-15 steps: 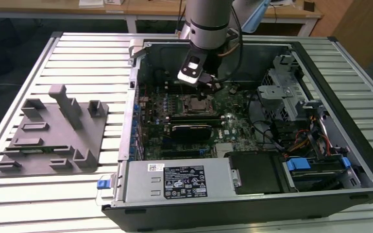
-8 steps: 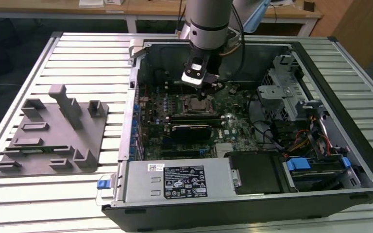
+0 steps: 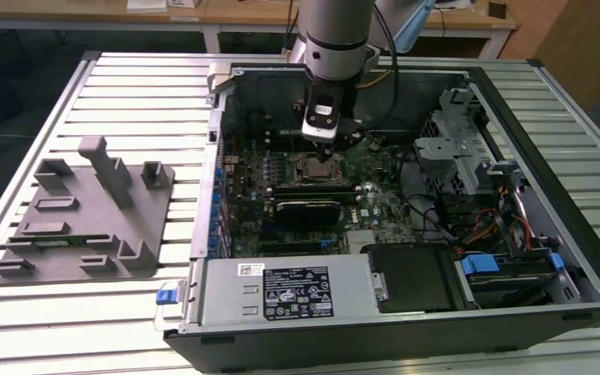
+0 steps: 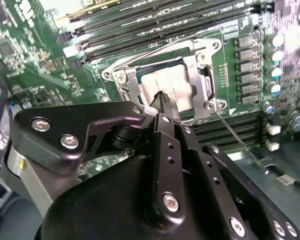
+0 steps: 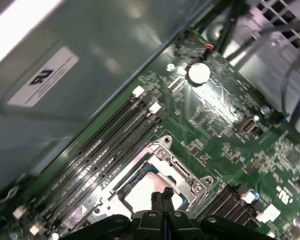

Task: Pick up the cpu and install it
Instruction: 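Close the cpu cover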

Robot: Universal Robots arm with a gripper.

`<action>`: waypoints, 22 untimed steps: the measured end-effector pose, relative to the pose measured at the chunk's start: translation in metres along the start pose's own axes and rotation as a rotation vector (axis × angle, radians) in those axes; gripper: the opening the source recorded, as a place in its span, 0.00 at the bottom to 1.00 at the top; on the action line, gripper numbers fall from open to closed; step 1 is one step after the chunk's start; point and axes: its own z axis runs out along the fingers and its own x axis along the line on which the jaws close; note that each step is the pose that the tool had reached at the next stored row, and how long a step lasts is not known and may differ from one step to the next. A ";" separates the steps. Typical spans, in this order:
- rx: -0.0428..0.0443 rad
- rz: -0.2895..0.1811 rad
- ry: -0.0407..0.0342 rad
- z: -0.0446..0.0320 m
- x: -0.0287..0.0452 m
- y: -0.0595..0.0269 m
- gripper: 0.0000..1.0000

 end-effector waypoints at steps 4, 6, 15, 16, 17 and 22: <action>0.0004 -0.073 0.0006 0.0004 0.0000 0.0000 0.11; 0.0006 -0.109 0.0009 0.0005 0.0000 0.0000 0.11; 0.0014 -0.274 0.0023 0.0014 0.0000 0.0000 0.11; 0.0015 -0.292 0.0025 0.0014 0.0000 0.0000 0.11; 0.0016 -0.310 0.0026 0.0015 0.0000 0.0000 0.11; 0.0022 -0.400 0.0033 0.0020 0.0000 -0.0001 0.11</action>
